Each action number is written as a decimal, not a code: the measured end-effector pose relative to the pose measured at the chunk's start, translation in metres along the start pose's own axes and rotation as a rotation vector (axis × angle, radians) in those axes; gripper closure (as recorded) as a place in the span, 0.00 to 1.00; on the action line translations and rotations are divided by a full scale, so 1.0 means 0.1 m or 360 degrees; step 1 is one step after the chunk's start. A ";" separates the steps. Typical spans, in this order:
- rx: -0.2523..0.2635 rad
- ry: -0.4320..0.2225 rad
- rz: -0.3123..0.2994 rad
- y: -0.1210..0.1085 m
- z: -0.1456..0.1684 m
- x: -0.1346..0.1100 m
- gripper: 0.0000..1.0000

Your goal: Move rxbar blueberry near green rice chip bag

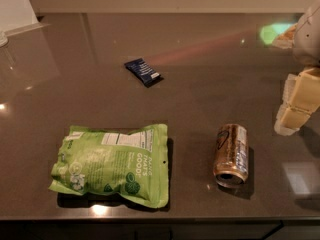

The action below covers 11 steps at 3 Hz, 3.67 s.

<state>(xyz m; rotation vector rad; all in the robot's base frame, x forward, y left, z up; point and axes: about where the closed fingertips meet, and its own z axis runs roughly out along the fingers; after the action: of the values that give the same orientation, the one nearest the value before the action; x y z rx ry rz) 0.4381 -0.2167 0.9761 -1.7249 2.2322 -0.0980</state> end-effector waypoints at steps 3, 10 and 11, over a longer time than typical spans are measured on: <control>0.0012 -0.0083 0.0041 -0.23 0.17 -0.27 0.00; -0.0111 -0.0355 0.0630 -1.25 1.85 -2.14 0.00; -0.0110 -0.0325 0.0677 -1.30 2.08 -2.31 0.00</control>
Offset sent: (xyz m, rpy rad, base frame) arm 0.0234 0.0170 -0.0040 0.0347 -0.0061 0.0029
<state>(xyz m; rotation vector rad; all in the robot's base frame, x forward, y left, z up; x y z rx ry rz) 0.6705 -0.0030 0.8590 -1.1909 2.4090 0.2431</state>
